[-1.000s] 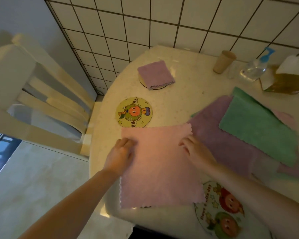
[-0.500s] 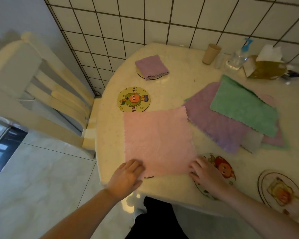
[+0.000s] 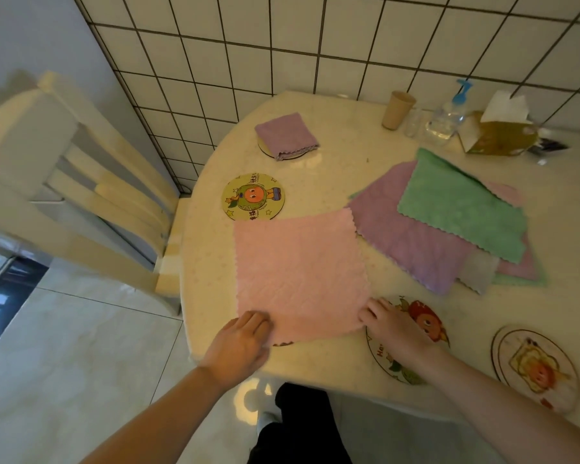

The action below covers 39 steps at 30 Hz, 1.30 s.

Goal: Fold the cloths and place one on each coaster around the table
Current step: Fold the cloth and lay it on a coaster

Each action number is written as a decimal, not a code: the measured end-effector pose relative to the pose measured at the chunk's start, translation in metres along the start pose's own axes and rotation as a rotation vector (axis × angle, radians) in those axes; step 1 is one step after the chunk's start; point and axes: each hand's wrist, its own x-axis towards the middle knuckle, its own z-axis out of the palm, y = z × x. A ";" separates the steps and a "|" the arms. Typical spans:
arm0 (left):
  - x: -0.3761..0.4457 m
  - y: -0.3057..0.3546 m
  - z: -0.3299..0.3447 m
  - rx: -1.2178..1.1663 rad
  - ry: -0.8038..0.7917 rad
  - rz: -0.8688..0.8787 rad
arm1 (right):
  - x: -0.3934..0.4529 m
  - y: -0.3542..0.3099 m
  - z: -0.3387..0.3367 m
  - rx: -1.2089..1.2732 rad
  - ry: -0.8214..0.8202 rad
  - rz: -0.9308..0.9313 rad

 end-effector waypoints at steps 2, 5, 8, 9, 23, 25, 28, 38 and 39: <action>0.004 0.005 -0.001 0.031 -0.012 -0.025 | 0.002 0.003 0.003 0.060 0.055 0.057; 0.008 0.005 -0.001 0.064 -0.026 -0.037 | 0.008 0.007 -0.004 0.215 0.133 0.171; 0.010 -0.002 -0.002 0.061 -0.035 -0.022 | 0.013 0.014 -0.016 0.376 0.189 0.249; 0.011 -0.004 -0.003 0.046 -0.046 -0.023 | 0.015 0.018 -0.019 0.400 0.195 0.248; 0.081 -0.069 -0.063 -0.843 0.106 -0.830 | 0.088 0.052 -0.067 0.776 0.339 0.366; 0.102 -0.080 -0.067 -0.914 0.166 -0.921 | 0.111 0.062 -0.072 0.790 0.344 0.388; 0.126 -0.094 -0.066 -0.921 0.188 -1.014 | 0.143 0.077 -0.072 0.776 0.333 0.400; 0.162 -0.129 -0.047 -0.751 0.106 -1.176 | 0.214 0.118 -0.059 0.739 0.236 0.350; 0.164 -0.130 -0.047 -0.747 0.100 -1.184 | 0.216 0.120 -0.058 0.731 0.218 0.354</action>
